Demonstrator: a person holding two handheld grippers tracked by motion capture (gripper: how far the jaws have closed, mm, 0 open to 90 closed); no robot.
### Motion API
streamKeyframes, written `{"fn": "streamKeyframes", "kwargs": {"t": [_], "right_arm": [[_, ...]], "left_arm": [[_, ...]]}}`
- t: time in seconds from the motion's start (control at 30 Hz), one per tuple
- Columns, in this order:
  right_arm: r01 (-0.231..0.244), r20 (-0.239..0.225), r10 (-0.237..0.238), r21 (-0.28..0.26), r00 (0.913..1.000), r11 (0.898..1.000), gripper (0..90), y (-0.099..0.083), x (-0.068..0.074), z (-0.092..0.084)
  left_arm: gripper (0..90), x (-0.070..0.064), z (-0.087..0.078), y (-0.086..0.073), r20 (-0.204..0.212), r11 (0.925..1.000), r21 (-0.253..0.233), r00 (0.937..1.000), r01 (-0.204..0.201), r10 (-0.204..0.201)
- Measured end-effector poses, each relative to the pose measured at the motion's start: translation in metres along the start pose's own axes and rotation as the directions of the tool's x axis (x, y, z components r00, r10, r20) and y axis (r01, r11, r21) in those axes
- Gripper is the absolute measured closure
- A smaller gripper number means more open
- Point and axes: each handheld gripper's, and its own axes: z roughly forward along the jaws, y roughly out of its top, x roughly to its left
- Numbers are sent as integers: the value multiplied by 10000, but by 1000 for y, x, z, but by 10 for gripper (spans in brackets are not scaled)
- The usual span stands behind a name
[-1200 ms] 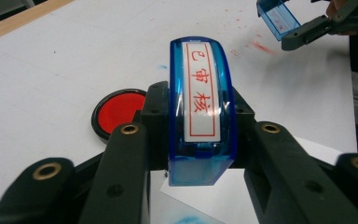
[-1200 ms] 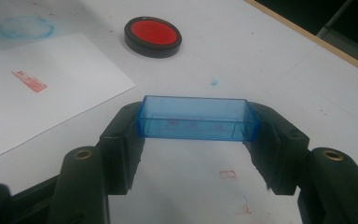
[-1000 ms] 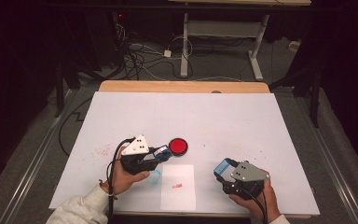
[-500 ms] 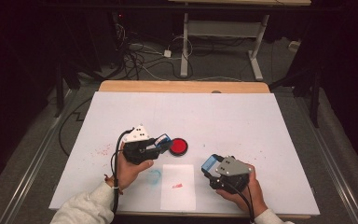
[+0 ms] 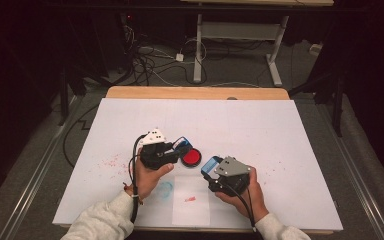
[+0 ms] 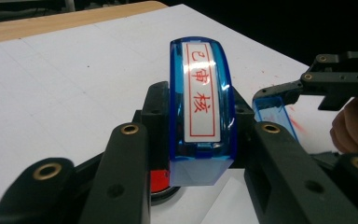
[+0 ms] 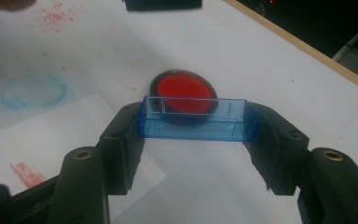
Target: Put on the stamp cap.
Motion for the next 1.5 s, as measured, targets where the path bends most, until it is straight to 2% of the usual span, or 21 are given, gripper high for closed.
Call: {"fn": "streamKeyframes", "kwargs": {"t": [0.13,0.4,0.63,0.73,0.9,1.07,1.13,1.5], "right_arm": [[152,29,-152,-2,9999,9999,403,8,8,9],[-196,14,196,-270,9998,9994,403,16,12,15],[-299,-42,298,-333,9995,9990,403,17,13,18],[-525,-60,523,-350,9986,9980,403,18,11,17],[-698,63,700,-244,9975,9973,403,17,9,18],[-653,174,653,-1,9977,9979,403,16,9,20],[-662,164,660,101,9977,9978,403,15,8,21],[-673,173,671,118,9976,9977,403,13,7,23]], "left_arm": [[674,-4,6,0,89,9998,36,9998,184,-185],[674,-10,18,-3,246,9985,23,9982,545,-545],[674,-16,23,-5,254,9986,34,9983,527,-528],[674,-15,24,-5,300,9982,21,9977,603,-604],[674,-17,24,-5,200,9985,-10,9983,545,-545],[674,-17,23,-5,170,9985,-96,9984,548,-546],[674,-16,23,-4,294,9977,-129,9974,663,-659],[674,-26,28,-6,776,9991,76,9961,425,-429]]}}
